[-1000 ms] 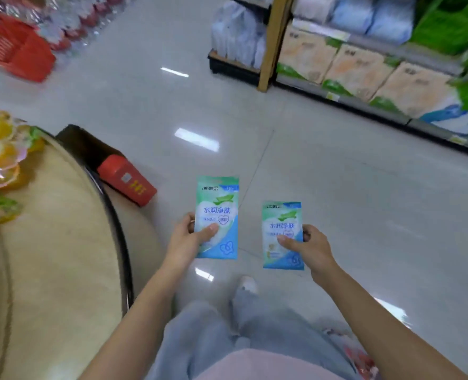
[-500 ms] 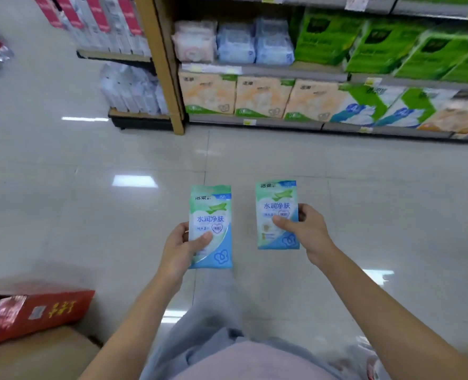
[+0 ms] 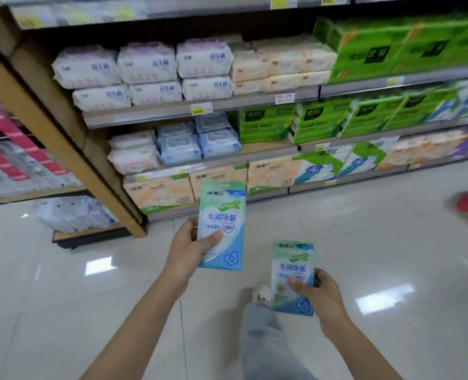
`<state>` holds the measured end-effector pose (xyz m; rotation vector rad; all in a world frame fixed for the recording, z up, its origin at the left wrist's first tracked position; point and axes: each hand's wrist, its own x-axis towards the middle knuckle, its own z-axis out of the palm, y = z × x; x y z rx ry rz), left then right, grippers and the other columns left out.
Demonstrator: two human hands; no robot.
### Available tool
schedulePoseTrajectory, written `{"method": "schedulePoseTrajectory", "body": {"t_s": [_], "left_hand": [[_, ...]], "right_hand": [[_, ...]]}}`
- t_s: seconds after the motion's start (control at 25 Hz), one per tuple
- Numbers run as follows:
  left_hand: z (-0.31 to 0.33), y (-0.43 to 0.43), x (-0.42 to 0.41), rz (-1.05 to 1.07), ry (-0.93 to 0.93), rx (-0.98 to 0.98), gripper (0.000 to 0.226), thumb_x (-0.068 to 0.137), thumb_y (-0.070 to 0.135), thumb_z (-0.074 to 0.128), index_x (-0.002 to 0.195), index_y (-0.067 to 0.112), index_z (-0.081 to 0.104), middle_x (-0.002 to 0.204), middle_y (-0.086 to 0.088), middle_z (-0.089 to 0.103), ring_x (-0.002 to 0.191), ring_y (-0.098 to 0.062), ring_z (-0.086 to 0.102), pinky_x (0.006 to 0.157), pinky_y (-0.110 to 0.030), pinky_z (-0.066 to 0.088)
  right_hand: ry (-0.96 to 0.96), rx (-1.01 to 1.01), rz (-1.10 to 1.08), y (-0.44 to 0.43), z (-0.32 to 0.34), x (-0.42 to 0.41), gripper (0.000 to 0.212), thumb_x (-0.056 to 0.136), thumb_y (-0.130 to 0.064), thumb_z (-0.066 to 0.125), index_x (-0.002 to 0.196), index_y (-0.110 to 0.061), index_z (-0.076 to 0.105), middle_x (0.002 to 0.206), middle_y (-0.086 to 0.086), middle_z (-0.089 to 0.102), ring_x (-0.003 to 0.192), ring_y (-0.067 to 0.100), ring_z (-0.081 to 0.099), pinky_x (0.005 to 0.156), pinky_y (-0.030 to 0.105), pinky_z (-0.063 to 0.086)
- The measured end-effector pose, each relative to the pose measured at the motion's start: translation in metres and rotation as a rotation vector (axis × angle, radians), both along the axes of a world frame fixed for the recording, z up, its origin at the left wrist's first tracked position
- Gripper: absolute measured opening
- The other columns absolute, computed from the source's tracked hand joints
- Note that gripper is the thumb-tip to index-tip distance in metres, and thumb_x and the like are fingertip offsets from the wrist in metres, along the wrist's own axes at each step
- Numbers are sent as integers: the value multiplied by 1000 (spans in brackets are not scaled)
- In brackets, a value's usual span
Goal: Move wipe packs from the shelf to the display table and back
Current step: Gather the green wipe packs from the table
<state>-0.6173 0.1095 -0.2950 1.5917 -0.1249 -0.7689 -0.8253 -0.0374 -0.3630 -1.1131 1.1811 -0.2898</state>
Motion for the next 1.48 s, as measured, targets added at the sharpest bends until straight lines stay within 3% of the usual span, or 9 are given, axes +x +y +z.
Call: {"method": "schedulePoseTrajectory", "body": {"t_s": [0.2,0.36,0.44,0.56,0.72,0.96,1.2,1.32,1.48], "left_hand": [[15,-104,72,97,-4,-58,23,78,9,71,97,16,59,98,-2,72,73,-10,69,58,-20,53],[29,-156,111,143,-5,-112,27,78,3,70,101,11,59,95,-3,72,69,-6,70,54,-17,52],[36,-174,132,172,-16,-135,26,77,4,70,100,13,60,95,-2,72,71,-7,71,55,-17,52],[51,-199,174,204,-66,-188,33,74,7,72,105,11,60,100,-4,73,81,-12,71,60,-19,54],[82,-236,239,207,-156,-296,48,63,16,71,108,9,58,98,0,74,86,-14,71,63,-18,54],[134,-281,326,146,-267,-396,36,75,-2,65,110,5,57,89,4,76,79,-7,71,59,-16,53],[158,-308,367,144,-297,-443,41,69,4,67,109,2,57,88,3,76,78,-8,71,61,-18,54],[163,-315,376,152,-299,-449,49,63,5,76,108,2,57,87,3,76,76,-8,70,60,-18,53],[167,-323,383,187,-299,-458,48,62,4,78,105,2,58,88,0,76,76,-8,70,60,-17,53]], "right_hand": [[-69,-116,103,-130,33,107,29,73,0,75,97,2,59,97,21,70,83,36,69,73,45,58],[-197,-280,215,-216,97,202,26,75,2,73,96,2,58,90,13,70,66,13,71,55,23,57],[-257,-349,260,-246,127,246,24,75,-2,74,94,-4,60,88,6,71,65,8,70,55,21,57],[-340,-404,307,-280,166,307,25,76,-7,74,97,-11,61,90,-1,72,71,9,72,57,23,58],[-460,-523,300,-311,212,386,32,76,-10,75,105,-6,61,97,2,73,83,17,72,67,30,59],[-575,-584,240,-355,265,499,30,74,-8,77,100,-6,62,95,2,73,84,18,72,69,32,60],[-542,-707,159,-385,286,590,32,71,-19,81,95,-6,63,91,6,72,78,17,69,72,30,56],[-556,-734,196,-391,290,620,40,69,-19,82,100,-4,61,92,5,71,83,20,69,75,37,58],[-410,-985,276,-396,285,626,46,69,-29,81,104,-9,59,94,5,70,88,23,67,79,45,55]]}}
